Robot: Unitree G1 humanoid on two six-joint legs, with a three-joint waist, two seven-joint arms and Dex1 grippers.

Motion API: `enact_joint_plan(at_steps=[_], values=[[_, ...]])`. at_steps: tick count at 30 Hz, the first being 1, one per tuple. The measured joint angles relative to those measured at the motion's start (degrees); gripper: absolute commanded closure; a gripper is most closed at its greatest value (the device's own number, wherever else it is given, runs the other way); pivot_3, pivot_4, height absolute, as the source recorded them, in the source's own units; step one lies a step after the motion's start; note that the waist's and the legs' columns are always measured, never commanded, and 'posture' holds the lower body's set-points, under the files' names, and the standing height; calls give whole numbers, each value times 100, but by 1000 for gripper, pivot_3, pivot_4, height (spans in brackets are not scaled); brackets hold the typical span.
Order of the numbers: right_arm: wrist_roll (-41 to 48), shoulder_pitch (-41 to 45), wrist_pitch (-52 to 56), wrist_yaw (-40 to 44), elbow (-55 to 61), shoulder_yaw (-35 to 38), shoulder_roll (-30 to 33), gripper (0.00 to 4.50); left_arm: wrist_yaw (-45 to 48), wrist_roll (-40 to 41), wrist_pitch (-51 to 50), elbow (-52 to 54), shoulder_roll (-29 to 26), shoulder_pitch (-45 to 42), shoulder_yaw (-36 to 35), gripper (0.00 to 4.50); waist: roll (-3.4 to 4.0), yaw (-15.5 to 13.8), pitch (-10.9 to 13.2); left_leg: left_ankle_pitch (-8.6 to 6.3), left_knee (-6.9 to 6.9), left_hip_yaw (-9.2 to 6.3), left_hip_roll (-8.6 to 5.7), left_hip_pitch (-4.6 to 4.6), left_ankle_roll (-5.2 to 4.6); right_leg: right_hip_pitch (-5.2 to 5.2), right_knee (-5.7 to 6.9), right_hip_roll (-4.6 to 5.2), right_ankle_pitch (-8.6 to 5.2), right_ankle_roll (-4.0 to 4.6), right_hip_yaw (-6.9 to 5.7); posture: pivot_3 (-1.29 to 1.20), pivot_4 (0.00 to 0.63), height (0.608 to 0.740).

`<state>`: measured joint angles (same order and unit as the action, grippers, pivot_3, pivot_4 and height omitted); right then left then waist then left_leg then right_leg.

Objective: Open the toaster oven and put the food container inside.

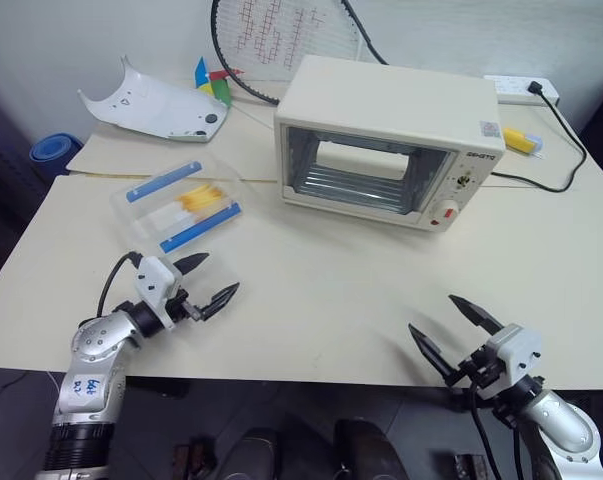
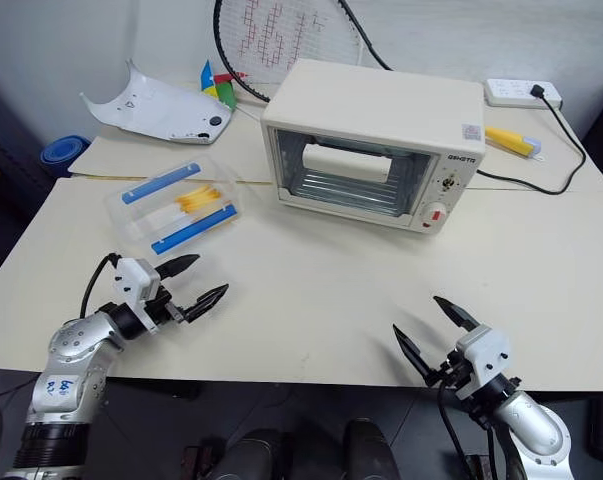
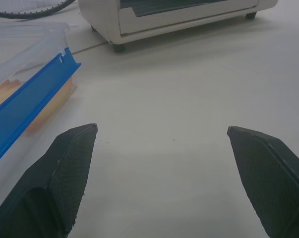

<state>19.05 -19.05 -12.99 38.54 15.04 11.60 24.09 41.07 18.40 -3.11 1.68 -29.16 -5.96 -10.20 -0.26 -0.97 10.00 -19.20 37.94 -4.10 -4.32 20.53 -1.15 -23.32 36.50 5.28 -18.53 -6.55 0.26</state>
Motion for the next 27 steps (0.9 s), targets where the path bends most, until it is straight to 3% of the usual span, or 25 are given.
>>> enact_joint_plan(at_steps=[5, 12, 15, 20, 27], values=[[68, 250, 177, 52, -27, -35, 7, 17, 36, 166, -266, 6, -65, -111, -45, 0, -1, 8, 0, 0, 1, 0, 0, 0, 0, 0, 2, 0, 0, 0, 1, 0, 150, 740], [966, 1984, 2105, -525, 635, -56, 306, 17, 879, 1971, -1938, 692, -920, -912, -558, 0, -1, 102, 1, 1, 4, -7, 3, 3, 3, -5, 9, 0, 0, 1, -3, 0, 150, 740], [1133, 2646, 2711, -626, 512, -64, 472, 17, 911, 2441, -2431, 890, -995, -1041, -680, 0, -1, 104, 1, -1, 2, -7, 1, 6, -1, -6, 3, 1, 0, 1, -4, 0, 150, 740], [1135, 3866, 3243, -682, 71, -207, 530, 17, 773, 2731, -2687, 1025, -938, -1276, -707, 0, -1, 114, 1, 0, 6, -7, 3, 15, 0, -17, 5, -1, 0, 1, -7, 0, 150, 740], [971, 4615, 3473, -739, -410, -603, 231, 17, 580, 2714, -2654, 1187, -722, -1201, -687, 0, -1, 119, 1, 0, 10, -6, 1, 27, 0, -26, 5, 0, 0, 1, -7, 0, 150, 740]])
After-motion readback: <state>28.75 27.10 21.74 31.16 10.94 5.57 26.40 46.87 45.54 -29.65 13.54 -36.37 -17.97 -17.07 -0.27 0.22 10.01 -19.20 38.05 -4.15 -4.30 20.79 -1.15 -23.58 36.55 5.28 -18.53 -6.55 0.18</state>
